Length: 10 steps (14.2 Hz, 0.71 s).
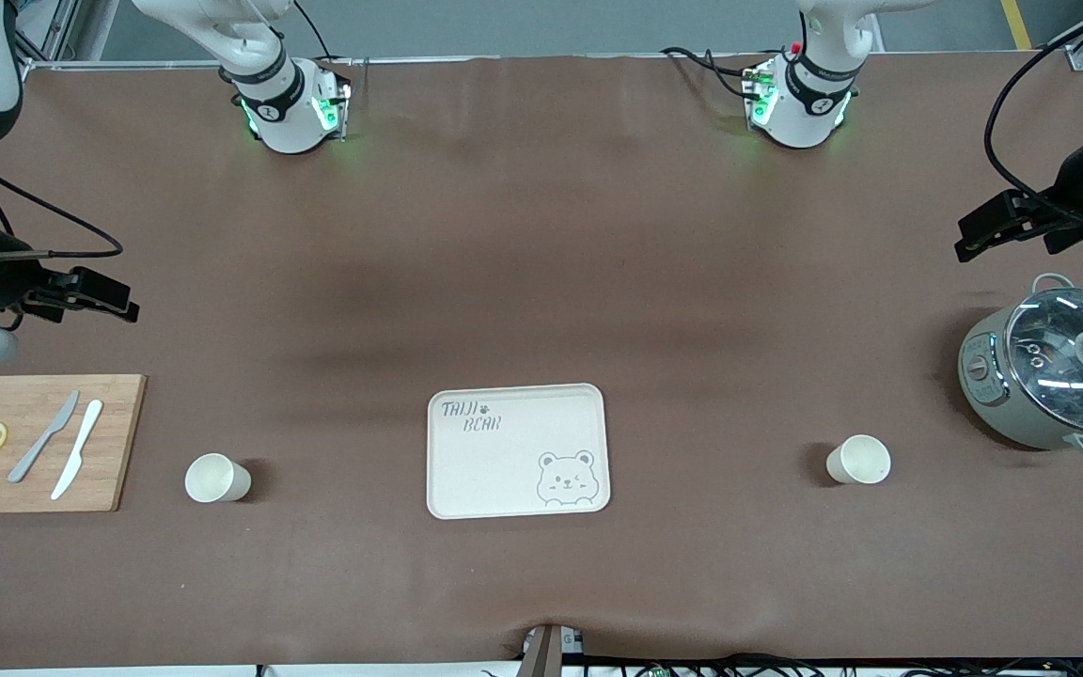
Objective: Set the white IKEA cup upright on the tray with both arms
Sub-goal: 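Raise both arms from rest and start reaching toward the white cups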
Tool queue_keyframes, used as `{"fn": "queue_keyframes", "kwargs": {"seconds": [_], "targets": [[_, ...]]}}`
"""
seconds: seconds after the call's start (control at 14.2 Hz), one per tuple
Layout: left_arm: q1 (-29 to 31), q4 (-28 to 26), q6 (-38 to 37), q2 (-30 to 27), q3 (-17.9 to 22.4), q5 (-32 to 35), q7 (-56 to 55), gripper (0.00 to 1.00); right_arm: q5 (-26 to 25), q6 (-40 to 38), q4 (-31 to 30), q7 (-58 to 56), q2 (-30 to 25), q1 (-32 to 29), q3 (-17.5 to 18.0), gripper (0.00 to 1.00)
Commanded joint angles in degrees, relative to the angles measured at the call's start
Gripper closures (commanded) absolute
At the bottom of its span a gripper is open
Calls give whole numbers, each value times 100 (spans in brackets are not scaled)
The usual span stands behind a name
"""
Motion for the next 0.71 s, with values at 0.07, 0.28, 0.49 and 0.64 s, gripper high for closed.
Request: {"fn": "queue_keyframes", "kwargs": {"seconds": [0.07,0.28,0.49,0.64], "targets": [[26,-9,-42,-34,-22,9,-51,0,-58,-33,24,35,14,30,1,0],[52,-9,-33,-34,-22,9,53,0,-50,-25,33,35,14,30,1,0],[61,-26,-33,-17,-14,18,72,0,-128,72,24,62,224,92,-8,0],[61,-44,-24,79,-22,18,63,0,-199,483,-54,27,374,66,-8,0]]}}
